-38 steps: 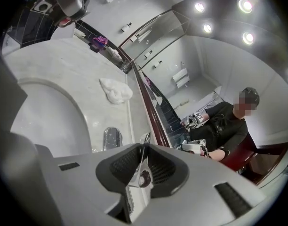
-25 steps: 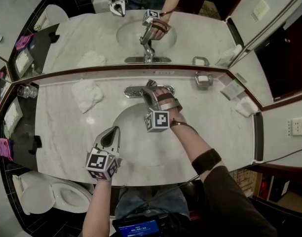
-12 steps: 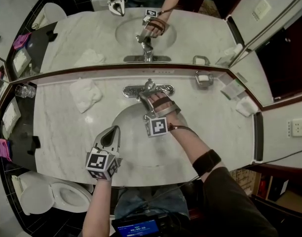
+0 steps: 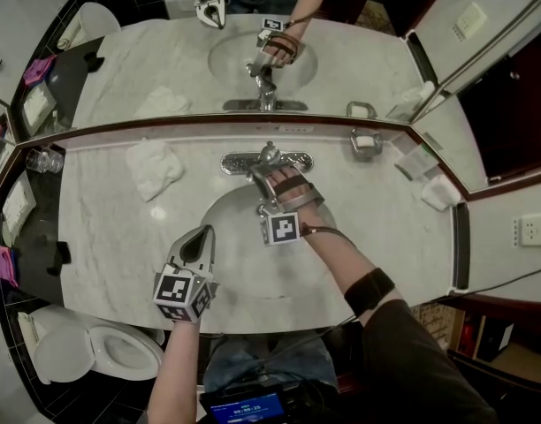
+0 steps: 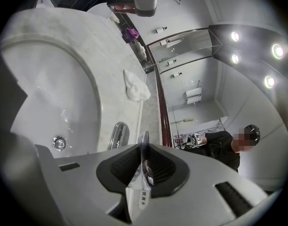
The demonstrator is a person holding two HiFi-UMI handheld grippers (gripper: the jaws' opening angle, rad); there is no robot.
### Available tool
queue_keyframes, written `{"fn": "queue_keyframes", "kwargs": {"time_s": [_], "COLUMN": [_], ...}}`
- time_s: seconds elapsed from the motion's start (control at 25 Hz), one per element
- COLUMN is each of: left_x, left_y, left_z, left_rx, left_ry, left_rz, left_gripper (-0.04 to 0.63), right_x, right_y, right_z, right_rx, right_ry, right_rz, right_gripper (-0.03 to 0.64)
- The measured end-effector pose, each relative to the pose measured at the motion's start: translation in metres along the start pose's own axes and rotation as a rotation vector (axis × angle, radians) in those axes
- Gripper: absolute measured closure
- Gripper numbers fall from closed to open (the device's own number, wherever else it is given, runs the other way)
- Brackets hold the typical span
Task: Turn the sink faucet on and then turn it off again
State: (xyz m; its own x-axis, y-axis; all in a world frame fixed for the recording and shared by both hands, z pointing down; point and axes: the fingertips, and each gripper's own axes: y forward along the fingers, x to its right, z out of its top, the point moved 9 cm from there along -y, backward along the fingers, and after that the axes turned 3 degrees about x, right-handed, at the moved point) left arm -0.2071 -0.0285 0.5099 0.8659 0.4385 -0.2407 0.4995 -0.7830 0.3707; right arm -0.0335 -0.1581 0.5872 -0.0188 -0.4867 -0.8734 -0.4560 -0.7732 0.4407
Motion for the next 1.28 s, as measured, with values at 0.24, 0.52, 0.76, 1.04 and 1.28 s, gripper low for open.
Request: {"fn": "queue_keyframes", "kwargs": {"time_s": [0.24, 0.52, 0.76, 1.04, 1.28], "left_x": [0.002, 0.002, 0.011, 0.028, 0.045], "left_y": [-0.007, -0.026, -0.04, -0.059, -0.063], "left_z": [0.002, 0.015, 0.036, 0.059, 0.068], "left_rx": [0.006, 0.029, 0.069, 0.108, 0.137], "left_ry": [0.001, 0.012, 0.033, 0.068, 0.07], "left_rz": [-0.003, 0.004, 0.009, 0.006, -0.002], "left_gripper": [0.595, 0.595, 0.595, 0.595, 0.595], "right_x": [0.003, 0.009, 0.021, 0.053, 0.075], "right_y": [0.002, -0.024, -0.07, -0.137, -0.188], "right_z": [0.0, 0.013, 0.027, 0.023, -0.003], "right_rx": [-0.022, -0.056, -0.063, -0.093, -0.1], "right_ry": [0.003, 0.091, 0.208, 0.541, 0.8], "right_rz": [0.041, 0.051, 0.057, -0.001, -0.074], "right_gripper": [0.522, 0.486, 0.488, 0.518, 0.587]}}
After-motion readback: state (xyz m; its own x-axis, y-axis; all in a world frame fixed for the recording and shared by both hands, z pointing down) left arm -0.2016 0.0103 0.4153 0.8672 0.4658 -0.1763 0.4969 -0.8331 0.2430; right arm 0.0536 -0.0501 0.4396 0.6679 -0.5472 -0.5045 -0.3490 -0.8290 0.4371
